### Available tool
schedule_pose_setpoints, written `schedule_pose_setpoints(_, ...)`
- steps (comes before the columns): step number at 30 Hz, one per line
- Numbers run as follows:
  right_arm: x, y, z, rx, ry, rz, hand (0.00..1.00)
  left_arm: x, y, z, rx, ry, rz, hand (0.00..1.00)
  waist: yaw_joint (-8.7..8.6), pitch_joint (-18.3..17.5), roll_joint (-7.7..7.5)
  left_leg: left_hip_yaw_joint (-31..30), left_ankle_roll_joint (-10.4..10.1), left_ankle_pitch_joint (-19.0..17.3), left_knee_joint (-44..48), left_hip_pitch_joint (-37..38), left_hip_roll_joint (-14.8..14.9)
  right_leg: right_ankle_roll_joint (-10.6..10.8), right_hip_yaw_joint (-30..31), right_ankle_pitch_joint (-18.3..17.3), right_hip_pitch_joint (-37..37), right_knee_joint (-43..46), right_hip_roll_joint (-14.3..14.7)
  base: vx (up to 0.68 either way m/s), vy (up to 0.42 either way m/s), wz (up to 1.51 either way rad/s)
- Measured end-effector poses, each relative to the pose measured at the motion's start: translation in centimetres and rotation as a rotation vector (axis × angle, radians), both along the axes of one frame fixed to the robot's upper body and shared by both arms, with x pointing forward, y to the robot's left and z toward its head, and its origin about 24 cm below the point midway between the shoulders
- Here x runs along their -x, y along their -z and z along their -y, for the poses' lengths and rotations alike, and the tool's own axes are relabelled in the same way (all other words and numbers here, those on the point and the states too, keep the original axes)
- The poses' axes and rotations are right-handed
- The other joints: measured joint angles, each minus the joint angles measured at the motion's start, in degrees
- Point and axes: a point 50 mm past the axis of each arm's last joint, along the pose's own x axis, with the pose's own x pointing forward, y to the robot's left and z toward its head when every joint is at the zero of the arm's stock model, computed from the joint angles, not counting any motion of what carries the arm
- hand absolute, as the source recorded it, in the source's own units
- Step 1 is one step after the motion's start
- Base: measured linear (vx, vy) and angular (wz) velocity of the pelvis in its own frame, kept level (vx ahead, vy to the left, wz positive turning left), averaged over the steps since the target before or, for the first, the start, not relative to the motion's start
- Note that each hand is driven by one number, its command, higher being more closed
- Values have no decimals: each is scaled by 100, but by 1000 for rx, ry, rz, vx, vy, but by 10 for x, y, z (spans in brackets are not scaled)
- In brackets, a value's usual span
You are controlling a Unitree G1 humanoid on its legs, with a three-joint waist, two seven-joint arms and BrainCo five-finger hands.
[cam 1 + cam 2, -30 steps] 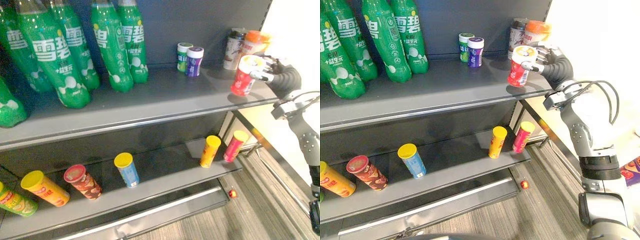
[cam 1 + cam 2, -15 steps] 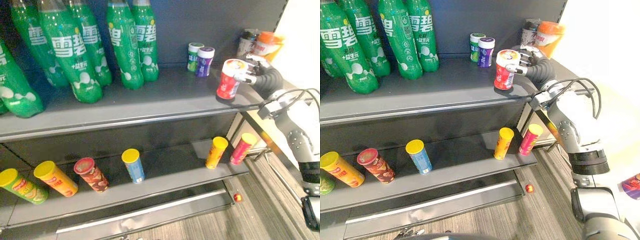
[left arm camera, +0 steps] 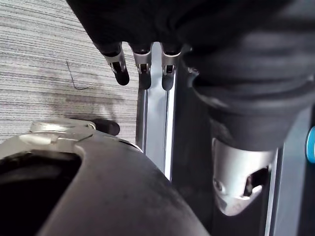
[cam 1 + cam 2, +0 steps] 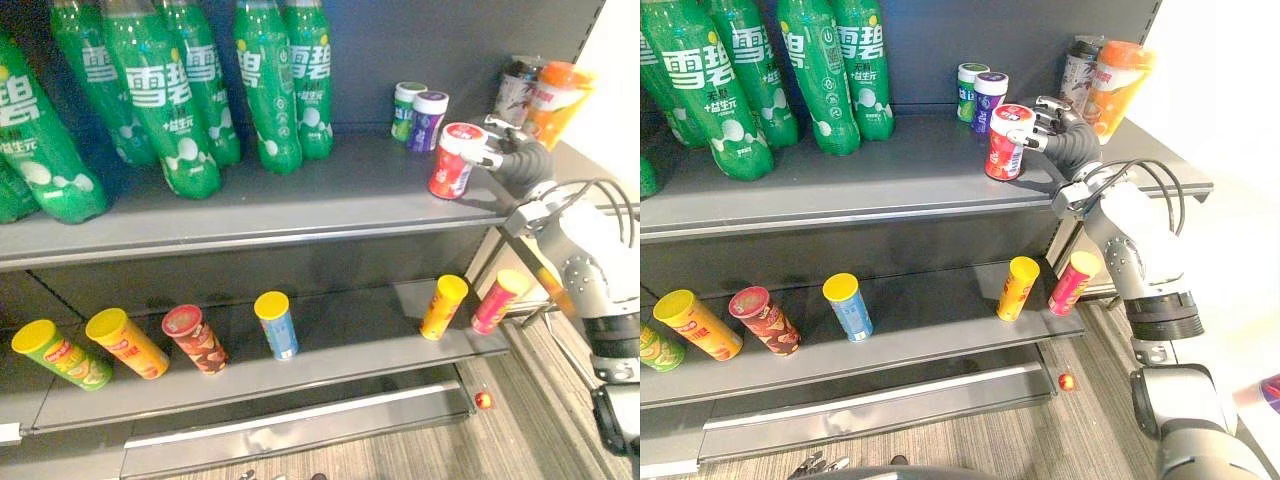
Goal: Put the gum and the chips on the shelf.
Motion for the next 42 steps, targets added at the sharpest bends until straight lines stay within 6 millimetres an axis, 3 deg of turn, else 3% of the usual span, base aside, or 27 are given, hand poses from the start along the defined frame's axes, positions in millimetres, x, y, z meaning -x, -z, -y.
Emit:
schedule_pose_setpoints(8,-5,-2,4,-10,28,-4,100,1,1,2,2,-4,-6,0,9,41,59,-1,-9,2,0,0,4,0,0,0,-1,4,3,0,0,0)
schedule_pose_setpoints(9,-5,-2,4,-10,28,-3,0,0,1,2,2,-4,-6,0,11,42,59,-2,-8,2,0,-1,4,0,-1,0,-1,2,3,0,0,0)
schedule_pose_setpoints(30,-9,-4,7,-19,45,1,0,0,1,2,4,1,-11,0,35,116,69,1,-10,-1,0,-3,6,2,-1,2,15,-36,5,0,0,0)
schedule_pose_setpoints(35,-9,-11,5,-24,41,41,0,0,1,2,4,1,-10,0,37,120,64,3,-14,-5,0,-3,9,2,-1,2,16,-38,7,0,0,0)
schedule_pose_setpoints(42,-2,-42,-2,-51,41,191,0,0,1,2,3,0,-9,0,45,125,61,6,-65,-41,0,-1,12,2,0,2,19,-43,9,0,0,0)
